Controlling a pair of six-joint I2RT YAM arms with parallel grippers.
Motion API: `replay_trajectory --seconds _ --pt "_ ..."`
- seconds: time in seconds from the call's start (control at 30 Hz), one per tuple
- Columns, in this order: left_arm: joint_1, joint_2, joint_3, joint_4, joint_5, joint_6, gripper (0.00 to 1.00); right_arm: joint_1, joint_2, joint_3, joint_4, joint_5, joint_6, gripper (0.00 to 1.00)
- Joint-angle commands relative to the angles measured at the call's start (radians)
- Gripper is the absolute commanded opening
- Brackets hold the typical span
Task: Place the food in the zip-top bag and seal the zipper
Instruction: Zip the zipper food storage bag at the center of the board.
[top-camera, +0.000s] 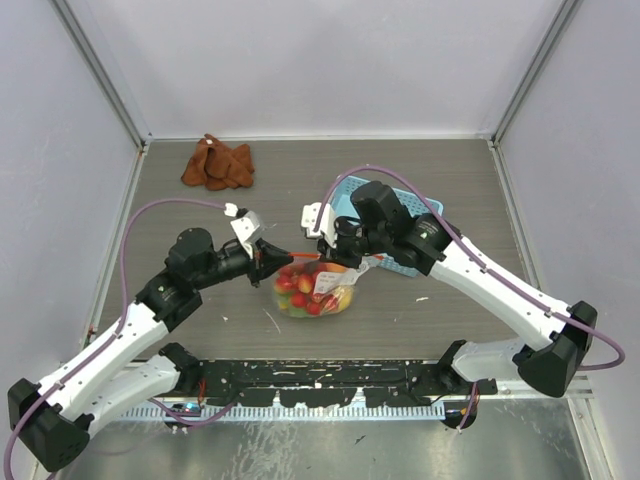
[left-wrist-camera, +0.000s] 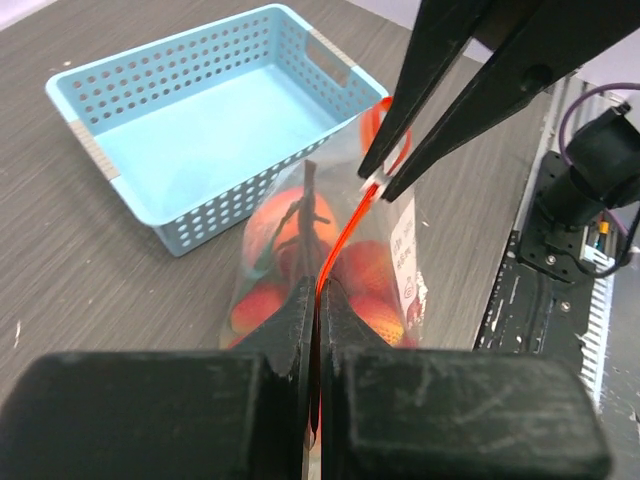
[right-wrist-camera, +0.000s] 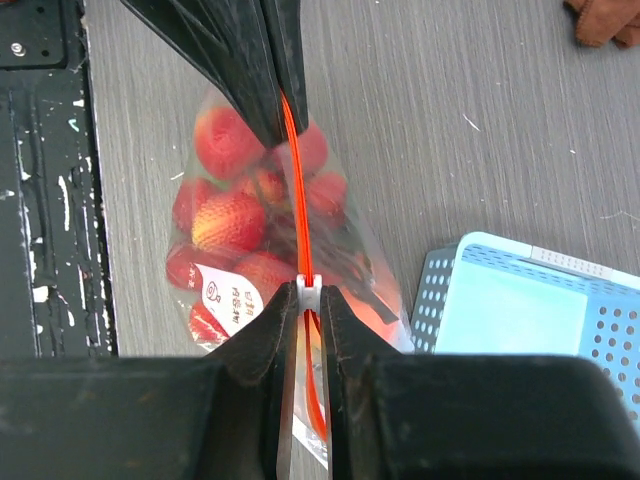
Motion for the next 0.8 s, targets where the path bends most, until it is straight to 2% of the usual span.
replay_trajectory --seconds 0.0,0.37,0.77 --pt "0.006 -0.043 0.032 -0.066 -0.160 0.009 0.00 -0.030 -0.063 -0.008 0.002 0.084 0.020 0.01" --pt "0.009 -0.057 0.067 -0.221 -0.402 0.012 0.00 -0.075 -0.111 -0.067 -0.003 0.112 0.048 0.00" --pt "0.089 -0.042 0.102 -0.336 -0.545 -0.018 0.00 -0.129 -0.126 -0.119 -0.003 0.119 0.077 0.01"
